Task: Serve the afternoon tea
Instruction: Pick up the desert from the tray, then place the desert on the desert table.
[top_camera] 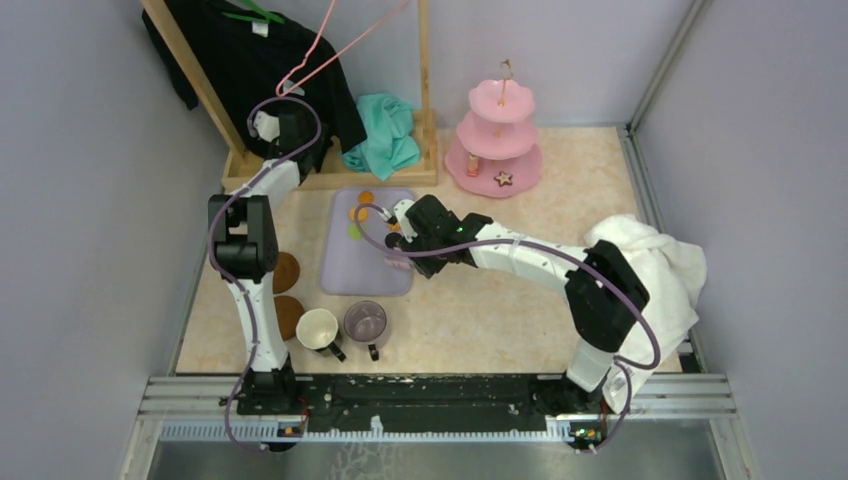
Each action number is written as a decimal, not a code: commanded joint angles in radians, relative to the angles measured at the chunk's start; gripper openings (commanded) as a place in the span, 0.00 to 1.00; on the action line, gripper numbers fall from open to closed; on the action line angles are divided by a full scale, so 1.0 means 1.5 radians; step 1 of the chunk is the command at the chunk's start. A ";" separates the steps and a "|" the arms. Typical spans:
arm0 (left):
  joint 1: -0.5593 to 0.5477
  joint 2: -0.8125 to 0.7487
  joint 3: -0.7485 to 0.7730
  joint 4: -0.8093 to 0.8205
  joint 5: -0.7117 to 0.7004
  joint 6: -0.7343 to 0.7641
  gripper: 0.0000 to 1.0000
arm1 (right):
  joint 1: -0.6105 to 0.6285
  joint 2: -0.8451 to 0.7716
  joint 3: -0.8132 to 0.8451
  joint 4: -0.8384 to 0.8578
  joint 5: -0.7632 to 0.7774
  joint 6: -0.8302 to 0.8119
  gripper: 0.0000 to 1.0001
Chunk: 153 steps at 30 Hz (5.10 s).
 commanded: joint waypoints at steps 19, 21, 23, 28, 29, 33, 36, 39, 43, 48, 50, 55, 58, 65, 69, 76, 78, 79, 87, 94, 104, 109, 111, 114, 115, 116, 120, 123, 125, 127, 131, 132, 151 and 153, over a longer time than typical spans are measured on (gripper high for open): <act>0.005 -0.003 0.019 0.004 0.002 0.006 0.80 | 0.002 0.072 0.071 -0.077 0.083 0.100 0.33; 0.004 -0.001 0.022 0.002 0.003 0.006 0.80 | 0.000 0.087 0.092 -0.086 0.088 0.101 0.33; 0.004 0.001 0.024 0.001 0.003 0.006 0.80 | -0.001 0.102 0.116 -0.100 0.090 0.102 0.33; 0.005 0.004 0.031 0.000 0.002 0.009 0.80 | -0.007 0.130 0.152 -0.117 0.088 0.107 0.33; 0.006 0.005 0.033 -0.001 0.003 0.008 0.80 | -0.009 0.135 0.159 -0.120 0.087 0.107 0.34; 0.006 0.008 0.038 -0.003 0.003 0.007 0.80 | -0.016 0.155 0.179 -0.124 0.080 0.106 0.34; 0.007 0.011 0.044 -0.006 0.002 0.008 0.80 | -0.021 0.168 0.189 -0.122 0.070 0.102 0.35; 0.007 0.012 0.044 -0.007 0.000 0.008 0.80 | -0.024 0.180 0.198 -0.119 0.062 0.097 0.35; 0.008 0.012 0.044 -0.008 -0.002 0.009 0.80 | -0.025 0.193 0.210 -0.116 0.057 0.090 0.36; 0.009 0.015 0.045 -0.008 -0.002 0.009 0.80 | -0.030 0.208 0.226 -0.119 0.055 0.084 0.36; 0.009 0.016 0.045 -0.008 -0.002 0.007 0.80 | -0.031 0.210 0.229 -0.118 0.054 0.083 0.36; 0.010 0.017 0.044 -0.009 -0.001 0.005 0.80 | -0.033 0.217 0.236 -0.119 0.053 0.080 0.36; 0.009 0.018 0.043 -0.009 0.000 0.005 0.80 | -0.034 0.221 0.237 -0.117 0.050 0.079 0.35; 0.009 0.017 0.042 -0.008 0.000 0.007 0.80 | -0.036 0.222 0.240 -0.112 0.050 0.074 0.29; 0.009 0.016 0.041 -0.009 -0.002 0.008 0.80 | -0.036 0.207 0.231 -0.109 0.051 0.071 0.22; 0.009 0.014 0.042 -0.010 -0.004 0.008 0.80 | -0.035 0.154 0.194 -0.087 0.053 0.063 0.13; 0.009 0.013 0.042 -0.011 -0.005 0.009 0.80 | -0.036 0.141 0.185 -0.080 0.053 0.062 0.11; 0.010 0.013 0.042 -0.012 -0.005 0.010 0.80 | -0.036 0.137 0.182 -0.078 0.053 0.061 0.11; 0.009 0.009 0.041 -0.018 -0.009 0.011 0.80 | -0.036 0.097 0.156 -0.063 0.050 0.060 0.07; 0.009 0.007 0.040 -0.018 -0.010 0.011 0.80 | -0.036 0.067 0.139 -0.058 0.062 0.059 0.05; 0.010 0.016 0.051 -0.024 -0.007 0.010 0.80 | -0.051 0.004 0.144 -0.084 0.129 0.073 0.05; 0.008 0.027 0.063 -0.029 -0.003 0.013 0.79 | -0.092 -0.020 0.146 -0.108 0.164 0.086 0.06; 0.007 0.033 0.071 -0.033 -0.003 0.013 0.79 | -0.111 -0.051 0.144 -0.115 0.174 0.089 0.06; 0.004 0.040 0.083 -0.040 -0.004 0.017 0.79 | -0.147 -0.066 0.140 -0.126 0.186 0.091 0.05; 0.004 0.042 0.088 -0.042 -0.005 0.018 0.79 | -0.156 -0.070 0.138 -0.128 0.190 0.092 0.05; 0.004 0.043 0.091 -0.043 -0.006 0.019 0.79 | -0.167 -0.075 0.136 -0.129 0.192 0.092 0.06; 0.004 0.047 0.100 -0.047 -0.008 0.027 0.79 | -0.207 -0.090 0.134 -0.131 0.198 0.089 0.06; 0.004 0.048 0.106 -0.049 -0.009 0.028 0.79 | -0.229 -0.096 0.140 -0.134 0.205 0.084 0.06; 0.004 0.047 0.109 -0.050 -0.009 0.031 0.79 | -0.242 -0.097 0.141 -0.136 0.207 0.081 0.06; 0.004 0.046 0.110 -0.050 -0.010 0.034 0.79 | -0.255 -0.101 0.140 -0.135 0.210 0.080 0.06; 0.004 0.045 0.109 -0.052 -0.009 0.037 0.79 | -0.285 -0.108 0.137 -0.124 0.213 0.078 0.06; 0.004 0.044 0.109 -0.052 -0.008 0.037 0.79 | -0.291 -0.108 0.137 -0.121 0.214 0.076 0.05; 0.004 0.048 0.114 -0.053 -0.008 0.050 0.79 | -0.393 -0.068 0.156 -0.065 0.206 0.054 0.05; 0.004 0.048 0.117 -0.053 -0.008 0.051 0.79 | -0.403 -0.058 0.164 -0.056 0.200 0.050 0.06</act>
